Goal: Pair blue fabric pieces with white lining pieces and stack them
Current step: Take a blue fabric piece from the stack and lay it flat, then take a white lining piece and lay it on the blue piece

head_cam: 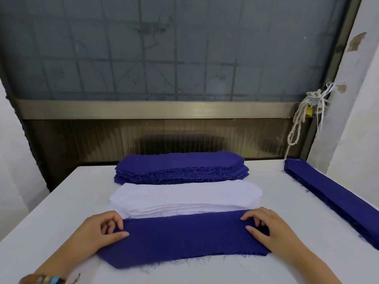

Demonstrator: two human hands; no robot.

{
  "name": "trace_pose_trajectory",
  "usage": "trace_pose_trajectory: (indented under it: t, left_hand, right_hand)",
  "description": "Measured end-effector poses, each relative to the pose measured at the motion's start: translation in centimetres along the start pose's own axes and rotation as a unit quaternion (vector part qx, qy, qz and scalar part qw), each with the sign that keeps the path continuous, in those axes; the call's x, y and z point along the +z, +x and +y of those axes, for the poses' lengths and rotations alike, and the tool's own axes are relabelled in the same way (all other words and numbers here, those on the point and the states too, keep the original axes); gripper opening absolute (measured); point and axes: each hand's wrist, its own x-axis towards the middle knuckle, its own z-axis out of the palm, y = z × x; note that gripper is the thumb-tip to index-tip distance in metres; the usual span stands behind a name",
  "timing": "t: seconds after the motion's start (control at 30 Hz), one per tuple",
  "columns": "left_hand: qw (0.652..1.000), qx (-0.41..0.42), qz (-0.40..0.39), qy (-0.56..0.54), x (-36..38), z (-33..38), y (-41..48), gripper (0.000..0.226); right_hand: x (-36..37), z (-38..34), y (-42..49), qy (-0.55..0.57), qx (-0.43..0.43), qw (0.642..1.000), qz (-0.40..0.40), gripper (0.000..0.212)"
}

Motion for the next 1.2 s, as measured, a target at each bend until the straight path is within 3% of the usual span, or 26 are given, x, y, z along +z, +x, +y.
trace_pose_trajectory:
  t: [0.27,0.57,0.77,1.0,1.2]
  left_hand:
    - [0.998,0.018,0.041,0.033,0.9,0.5,0.9,0.015]
    - [0.978,0.099,0.154,0.104,3.8,5.6,6.7,0.017]
    - [0.979,0.078,0.147,0.118,7.5,6.6,9.5,0.009]
    - [0.969,0.08,0.174,0.157,8.4,5.2,9.8,0.024]
    - [0.953,0.046,0.122,0.273,8.8,5.2,10.1,0.048]
  right_hand:
    - [-0.8,-0.5,1.7,-0.012,0.042,0.998,-0.051,0.012]
    - [2.0,-4.2,8.9,-0.008,-0.006,0.998,0.055,0.014]
    - [6.1,-7.1,13.6,0.015,-0.021,1.0,-0.01,0.014]
    - [8.9,-6.5,14.2,-0.057,0.002,0.998,0.011,0.04]
    - [8.8,-6.3,14.1,-0.078,0.0,0.997,0.003,0.058]
